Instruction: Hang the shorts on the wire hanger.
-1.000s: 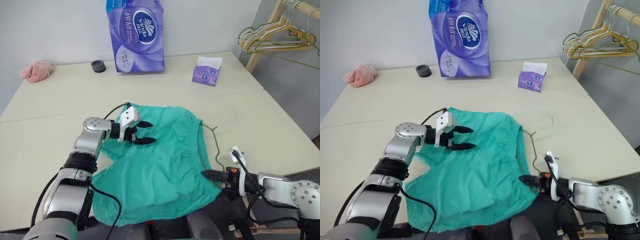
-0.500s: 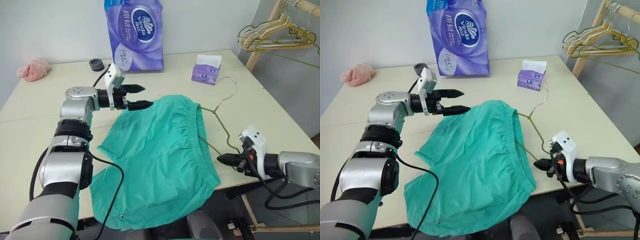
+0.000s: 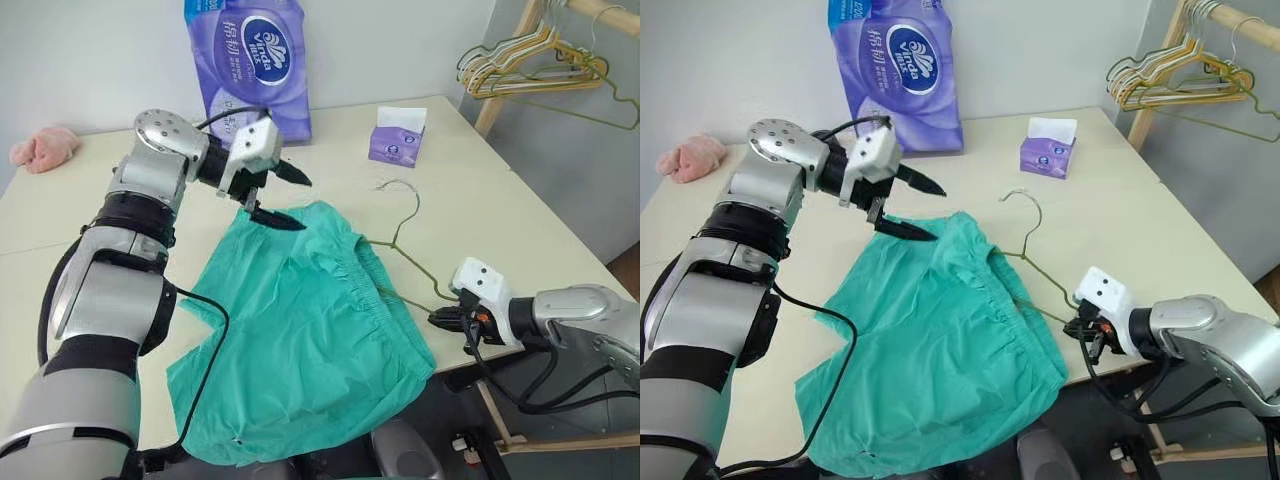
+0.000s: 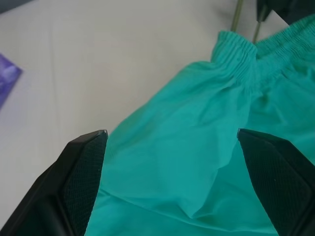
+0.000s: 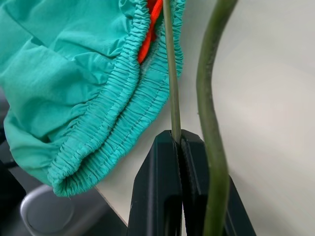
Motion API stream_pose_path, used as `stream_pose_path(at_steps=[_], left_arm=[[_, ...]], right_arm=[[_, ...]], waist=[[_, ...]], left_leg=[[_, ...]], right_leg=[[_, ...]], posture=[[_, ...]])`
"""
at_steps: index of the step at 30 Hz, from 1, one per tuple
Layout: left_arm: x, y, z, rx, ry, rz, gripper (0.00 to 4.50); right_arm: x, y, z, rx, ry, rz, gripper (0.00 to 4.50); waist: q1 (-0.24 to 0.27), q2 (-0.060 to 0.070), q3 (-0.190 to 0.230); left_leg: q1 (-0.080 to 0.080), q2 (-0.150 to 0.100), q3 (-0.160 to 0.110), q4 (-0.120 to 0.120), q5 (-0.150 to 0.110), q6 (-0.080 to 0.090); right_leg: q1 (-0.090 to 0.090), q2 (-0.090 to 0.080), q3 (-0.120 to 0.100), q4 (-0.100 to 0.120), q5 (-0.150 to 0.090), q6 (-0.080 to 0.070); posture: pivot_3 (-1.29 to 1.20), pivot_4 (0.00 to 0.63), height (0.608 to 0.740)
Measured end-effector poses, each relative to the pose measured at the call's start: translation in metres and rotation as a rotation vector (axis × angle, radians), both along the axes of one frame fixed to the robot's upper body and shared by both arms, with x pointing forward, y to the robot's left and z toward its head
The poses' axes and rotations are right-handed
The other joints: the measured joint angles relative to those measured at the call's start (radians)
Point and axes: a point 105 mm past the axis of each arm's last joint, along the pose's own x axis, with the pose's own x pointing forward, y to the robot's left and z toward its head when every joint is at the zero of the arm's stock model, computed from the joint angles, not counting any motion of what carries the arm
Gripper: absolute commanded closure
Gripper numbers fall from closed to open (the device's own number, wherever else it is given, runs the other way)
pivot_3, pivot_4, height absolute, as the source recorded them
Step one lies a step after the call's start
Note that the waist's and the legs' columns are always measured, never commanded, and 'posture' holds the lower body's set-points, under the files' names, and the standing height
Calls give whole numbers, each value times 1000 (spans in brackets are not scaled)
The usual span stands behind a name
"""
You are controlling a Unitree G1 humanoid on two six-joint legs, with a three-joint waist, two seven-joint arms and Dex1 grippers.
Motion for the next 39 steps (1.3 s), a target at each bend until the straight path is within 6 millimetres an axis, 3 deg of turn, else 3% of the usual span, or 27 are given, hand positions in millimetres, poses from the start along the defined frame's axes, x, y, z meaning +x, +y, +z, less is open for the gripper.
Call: stream_pose_path(at_steps=[8, 19, 34, 39], left_arm=[[-16, -6, -42, 91, 66, -123, 30], [-21, -18, -68, 48, 126, -148, 30], [-31, -12, -71, 9, 173, -114, 4483], [-31, -13, -73, -22, 191, -92, 4483]], right_arm=[[8, 5, 9, -59, -77, 57, 4500], [10, 16, 17, -104, -163, 118, 4500], [10, 19, 17, -103, -173, 130, 4500], [12, 17, 18, -113, -189, 120, 4500]], waist=[[-1, 1, 0], [-1, 1, 0], [-5, 1, -1], [-8, 2, -1]], left_leg=[[-1, 0, 0, 1, 0, 0], [-1, 0, 0, 8, 0, 0], [-1, 0, 0, 9, 0, 0], [-1, 0, 0, 9, 0, 0]], right_leg=[[-1, 0, 0, 0, 0, 0], [-1, 0, 0, 6, 0, 1], [-1, 0, 0, 9, 0, 1], [-1, 0, 0, 9, 0, 1]], posture=[[-336, 95, 740], [-340, 99, 740], [-334, 95, 740], [-337, 94, 740]])
